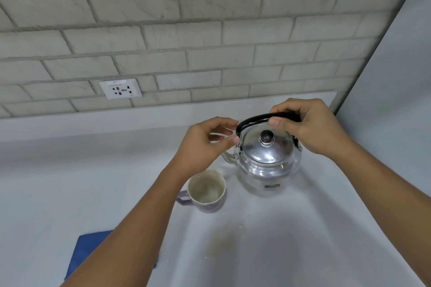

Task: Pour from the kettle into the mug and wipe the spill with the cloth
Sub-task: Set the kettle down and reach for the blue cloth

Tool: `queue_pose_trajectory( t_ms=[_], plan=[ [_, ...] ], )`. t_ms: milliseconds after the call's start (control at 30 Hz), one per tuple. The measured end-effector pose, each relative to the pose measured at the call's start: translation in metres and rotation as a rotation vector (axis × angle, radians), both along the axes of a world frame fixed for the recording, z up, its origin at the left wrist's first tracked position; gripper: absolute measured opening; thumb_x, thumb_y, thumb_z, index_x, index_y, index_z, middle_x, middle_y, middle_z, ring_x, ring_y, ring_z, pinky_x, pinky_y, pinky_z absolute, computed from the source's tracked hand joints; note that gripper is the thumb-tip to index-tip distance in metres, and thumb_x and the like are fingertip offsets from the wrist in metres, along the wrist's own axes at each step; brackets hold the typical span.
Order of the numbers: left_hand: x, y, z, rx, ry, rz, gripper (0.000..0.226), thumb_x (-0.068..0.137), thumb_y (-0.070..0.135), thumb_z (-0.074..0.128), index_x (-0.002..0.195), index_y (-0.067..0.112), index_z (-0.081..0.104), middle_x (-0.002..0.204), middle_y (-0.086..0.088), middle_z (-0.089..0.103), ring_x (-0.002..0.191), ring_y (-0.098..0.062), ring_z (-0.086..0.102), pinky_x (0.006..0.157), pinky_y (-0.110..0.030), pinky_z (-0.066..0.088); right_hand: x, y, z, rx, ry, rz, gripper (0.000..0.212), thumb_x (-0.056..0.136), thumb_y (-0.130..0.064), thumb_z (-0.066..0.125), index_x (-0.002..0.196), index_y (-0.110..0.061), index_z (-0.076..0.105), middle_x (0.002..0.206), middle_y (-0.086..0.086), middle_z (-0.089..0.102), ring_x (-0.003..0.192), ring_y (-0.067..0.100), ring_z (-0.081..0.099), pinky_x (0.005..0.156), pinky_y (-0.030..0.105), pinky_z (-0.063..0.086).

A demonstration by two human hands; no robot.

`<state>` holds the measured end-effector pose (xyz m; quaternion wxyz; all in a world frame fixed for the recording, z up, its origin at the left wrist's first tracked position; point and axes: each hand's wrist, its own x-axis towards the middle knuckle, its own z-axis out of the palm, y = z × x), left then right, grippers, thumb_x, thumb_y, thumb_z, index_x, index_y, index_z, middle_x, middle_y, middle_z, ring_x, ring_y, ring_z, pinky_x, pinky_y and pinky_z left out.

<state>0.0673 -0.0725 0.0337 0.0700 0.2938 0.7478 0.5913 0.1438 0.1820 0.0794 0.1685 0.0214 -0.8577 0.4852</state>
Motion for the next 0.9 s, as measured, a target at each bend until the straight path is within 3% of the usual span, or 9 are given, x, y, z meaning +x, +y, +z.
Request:
queue_pose_trajectory(
  t_ms=[133, 333, 433, 567, 800, 900],
  plan=[
    [-0.01, 0.022, 0.006, 0.001, -0.005, -0.003, 0.032, 0.086, 0.018, 0.082, 0.115, 0.027, 0.076, 0.106, 0.009, 0.079, 0.105, -0.006, 0.073, 0.092, -0.02, 0.057, -0.012, 0.004, 0.0, -0.025, 0.012, 0.011, 0.01, 0.081, -0.027, 0.081, 0.091, -0.029, 0.079, 0.088, -0.006, 0.078, 0.087, 0.016, 0.073, 0.082, 0.027, 0.055],
    [-0.027, 0.042, -0.004, -0.055, 0.042, 0.073, 0.02, 0.09, 0.015, 0.077, 0.108, 0.023, 0.078, 0.093, 0.012, 0.078, 0.091, -0.002, 0.073, 0.079, -0.011, 0.053, -0.032, 0.017, -0.012, -0.089, -0.046, 0.021, 0.011, 0.084, -0.019, 0.08, 0.092, -0.026, 0.079, 0.09, -0.004, 0.079, 0.089, 0.016, 0.073, 0.085, 0.029, 0.054],
    [-0.034, 0.05, -0.013, -0.108, 0.038, 0.094, 0.02, 0.089, 0.015, 0.078, 0.108, 0.023, 0.078, 0.092, 0.012, 0.079, 0.091, -0.001, 0.073, 0.08, -0.013, 0.054, -0.042, 0.027, -0.021, -0.083, -0.116, 0.022, 0.012, 0.086, -0.018, 0.078, 0.094, -0.026, 0.079, 0.092, -0.006, 0.079, 0.09, 0.012, 0.072, 0.086, 0.028, 0.052],
    [-0.044, 0.058, -0.023, -0.184, 0.028, 0.103, 0.021, 0.088, 0.016, 0.079, 0.109, 0.021, 0.078, 0.097, 0.006, 0.08, 0.095, -0.008, 0.075, 0.086, -0.022, 0.056, -0.053, 0.033, -0.036, -0.056, -0.157, 0.018, 0.012, 0.088, -0.017, 0.076, 0.098, -0.022, 0.08, 0.097, -0.002, 0.079, 0.098, 0.02, 0.072, 0.093, 0.035, 0.054],
    [-0.06, 0.068, -0.036, -0.281, -0.008, 0.099, 0.019, 0.088, 0.016, 0.08, 0.105, 0.023, 0.078, 0.099, 0.003, 0.08, 0.098, -0.012, 0.074, 0.085, -0.015, 0.05, -0.066, 0.041, -0.059, -0.079, -0.212, 0.007, 0.014, 0.089, -0.014, 0.075, 0.095, -0.025, 0.079, 0.095, -0.003, 0.079, 0.089, 0.011, 0.069, 0.085, 0.025, 0.052],
    [-0.062, 0.07, -0.038, -0.293, -0.017, 0.091, 0.017, 0.087, 0.015, 0.08, 0.102, 0.024, 0.077, 0.098, 0.001, 0.08, 0.097, -0.015, 0.074, 0.088, -0.023, 0.053, -0.07, 0.041, -0.063, -0.08, -0.219, -0.005, 0.015, 0.088, -0.014, 0.075, 0.092, -0.027, 0.079, 0.085, -0.015, 0.077, 0.08, 0.0, 0.067, 0.076, 0.014, 0.046]
  ],
)
